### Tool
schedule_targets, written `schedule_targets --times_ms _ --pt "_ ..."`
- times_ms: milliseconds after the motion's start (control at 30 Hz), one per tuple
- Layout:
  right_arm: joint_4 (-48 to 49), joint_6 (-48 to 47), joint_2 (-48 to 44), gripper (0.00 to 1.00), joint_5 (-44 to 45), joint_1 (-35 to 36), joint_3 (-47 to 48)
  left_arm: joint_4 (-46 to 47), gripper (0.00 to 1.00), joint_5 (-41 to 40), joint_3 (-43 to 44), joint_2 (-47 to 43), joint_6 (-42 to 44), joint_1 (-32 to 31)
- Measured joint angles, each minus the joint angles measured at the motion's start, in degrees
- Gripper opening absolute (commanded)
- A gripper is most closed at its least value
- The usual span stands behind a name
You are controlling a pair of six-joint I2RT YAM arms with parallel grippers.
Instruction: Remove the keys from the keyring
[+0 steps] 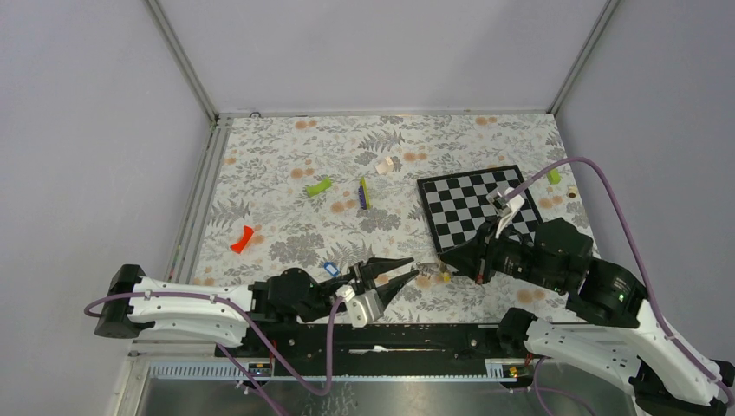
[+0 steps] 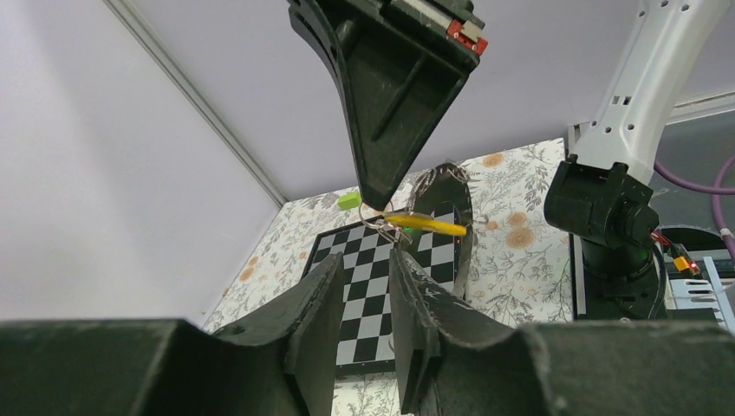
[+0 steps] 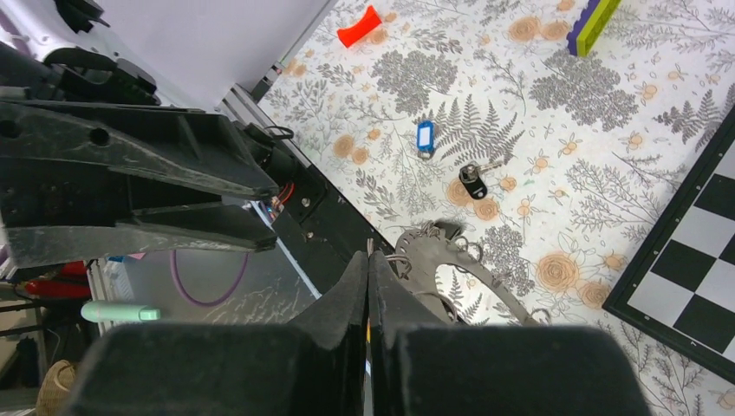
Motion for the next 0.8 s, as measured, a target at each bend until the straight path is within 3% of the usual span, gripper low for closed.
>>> schedule_targets --times_ms 800 --pt "7.7 -3.3 -3.0 0.00 -6.9 0.0 -1.8 2.9 0.26 0.0 0.5 7.7 -3.1 0.0"
